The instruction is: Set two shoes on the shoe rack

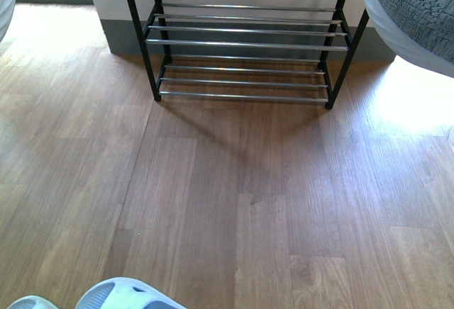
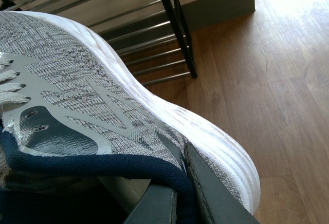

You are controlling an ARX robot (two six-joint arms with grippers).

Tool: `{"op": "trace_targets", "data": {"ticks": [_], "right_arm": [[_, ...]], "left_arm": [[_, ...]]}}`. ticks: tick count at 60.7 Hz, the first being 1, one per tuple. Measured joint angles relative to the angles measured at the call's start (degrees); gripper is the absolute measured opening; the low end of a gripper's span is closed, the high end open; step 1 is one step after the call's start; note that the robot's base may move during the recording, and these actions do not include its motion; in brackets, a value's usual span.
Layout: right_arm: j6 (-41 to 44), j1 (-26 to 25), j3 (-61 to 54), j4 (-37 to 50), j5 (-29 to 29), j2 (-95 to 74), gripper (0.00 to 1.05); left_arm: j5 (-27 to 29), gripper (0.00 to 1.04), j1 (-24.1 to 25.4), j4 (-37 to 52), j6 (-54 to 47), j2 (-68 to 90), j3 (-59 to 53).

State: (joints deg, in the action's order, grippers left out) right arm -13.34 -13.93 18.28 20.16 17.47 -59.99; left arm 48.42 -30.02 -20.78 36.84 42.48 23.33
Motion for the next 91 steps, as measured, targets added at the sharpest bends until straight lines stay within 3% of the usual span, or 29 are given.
{"op": "trace_targets", "data": {"ticks": [91], "right_arm": [[-0.2, 0.0, -0.02, 0.0, 0.17, 0.07, 0.01]], "left_arm": [[0.0, 0.02, -0.22, -0.09, -0.39, -0.11, 0.02]]}}
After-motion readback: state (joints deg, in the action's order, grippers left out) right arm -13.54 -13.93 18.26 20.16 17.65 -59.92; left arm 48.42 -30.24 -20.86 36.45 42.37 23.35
